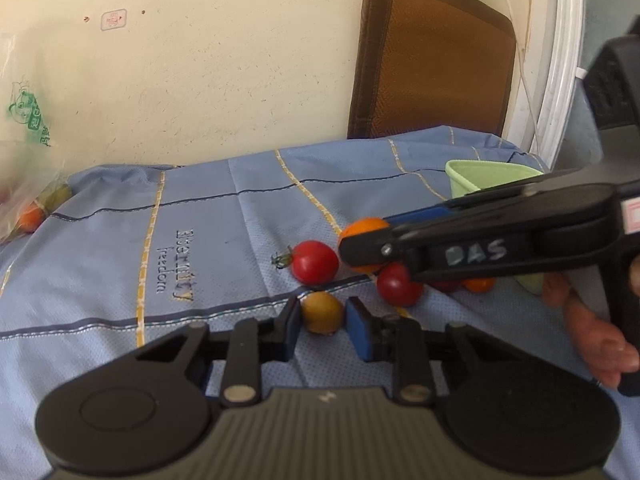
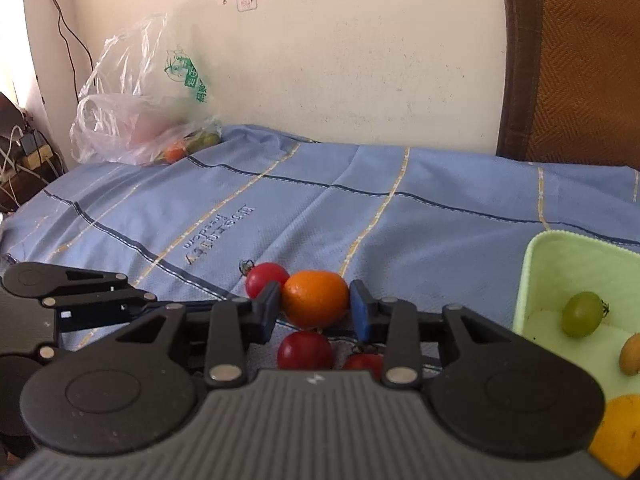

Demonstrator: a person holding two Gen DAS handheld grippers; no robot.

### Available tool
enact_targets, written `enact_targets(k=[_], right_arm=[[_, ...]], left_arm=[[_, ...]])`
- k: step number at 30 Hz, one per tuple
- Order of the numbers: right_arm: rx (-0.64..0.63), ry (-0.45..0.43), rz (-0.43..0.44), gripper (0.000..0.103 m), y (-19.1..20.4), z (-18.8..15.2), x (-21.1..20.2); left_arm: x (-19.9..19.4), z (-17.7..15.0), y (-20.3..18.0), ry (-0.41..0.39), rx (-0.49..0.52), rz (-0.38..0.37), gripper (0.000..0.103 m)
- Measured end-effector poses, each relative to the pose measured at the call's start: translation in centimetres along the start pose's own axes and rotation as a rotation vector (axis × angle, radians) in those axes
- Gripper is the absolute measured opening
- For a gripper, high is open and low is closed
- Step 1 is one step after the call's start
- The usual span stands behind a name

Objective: Organize fruits
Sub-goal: 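Grasp a small kiwi with the left tool while the right tool grasps an orange, then lower the kiwi and orange into the basket and open both tools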

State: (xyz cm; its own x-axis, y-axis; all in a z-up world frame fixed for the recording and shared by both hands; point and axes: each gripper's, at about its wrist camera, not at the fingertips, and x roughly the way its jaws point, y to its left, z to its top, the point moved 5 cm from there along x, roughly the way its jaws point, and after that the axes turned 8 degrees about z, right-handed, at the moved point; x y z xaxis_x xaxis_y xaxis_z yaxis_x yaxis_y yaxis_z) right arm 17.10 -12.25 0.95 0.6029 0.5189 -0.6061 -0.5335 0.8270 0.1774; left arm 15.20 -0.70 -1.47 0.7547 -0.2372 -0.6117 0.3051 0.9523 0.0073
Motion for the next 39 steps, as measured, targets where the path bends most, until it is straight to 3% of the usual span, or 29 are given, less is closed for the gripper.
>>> enact_targets(k=[3,7,12,18,27,32,35,39], right_arm=[[-0.024,-0.108,-0.012,0.04,1.1,0.0,-3.7],[-0.035,-0.196,-0.032,0.04,2.2,-3.2,-9.7],[-0.035,-0.18,-0.121,0.04,2.2,-8.6,-13.0],[0.026,-0.146,-0.116,0.04,1.5,-11.5,-13.5],[0.004,-0.111,-0.093,0.043,1.7,-11.9,-12.8],[-0.048,-0.087,-0.1,0.041,1.8,-12.0,-12.2],[-0.038,-0.138,-0.094,0.041,1.4,-11.5,-12.9],[-0.026,-0.283,-0.142,0.041,-0.2,-9.0,-15.1]], left_arm=[[-1.9,-0.2,-0.4,-0.02,-0.04,-0.052,0.025],[-5.1,-1.5,-2.6,-0.052,-0.036,-0.13,0.025],[-6.8,-3.3,-5.9,-0.045,0.027,-0.164,0.025],[-7.0,-5.0,-8.1,-0.017,0.058,-0.159,0.026],[-7.1,-5.4,-8.8,-0.014,0.096,-0.111,0.029],[-7.1,-5.4,-8.7,-0.019,0.102,-0.104,0.026],[-7.0,-3.9,-9.0,-0.016,0.086,-0.135,0.026],[-6.7,0.9,-10.0,-0.07,0.054,-0.206,0.026]])
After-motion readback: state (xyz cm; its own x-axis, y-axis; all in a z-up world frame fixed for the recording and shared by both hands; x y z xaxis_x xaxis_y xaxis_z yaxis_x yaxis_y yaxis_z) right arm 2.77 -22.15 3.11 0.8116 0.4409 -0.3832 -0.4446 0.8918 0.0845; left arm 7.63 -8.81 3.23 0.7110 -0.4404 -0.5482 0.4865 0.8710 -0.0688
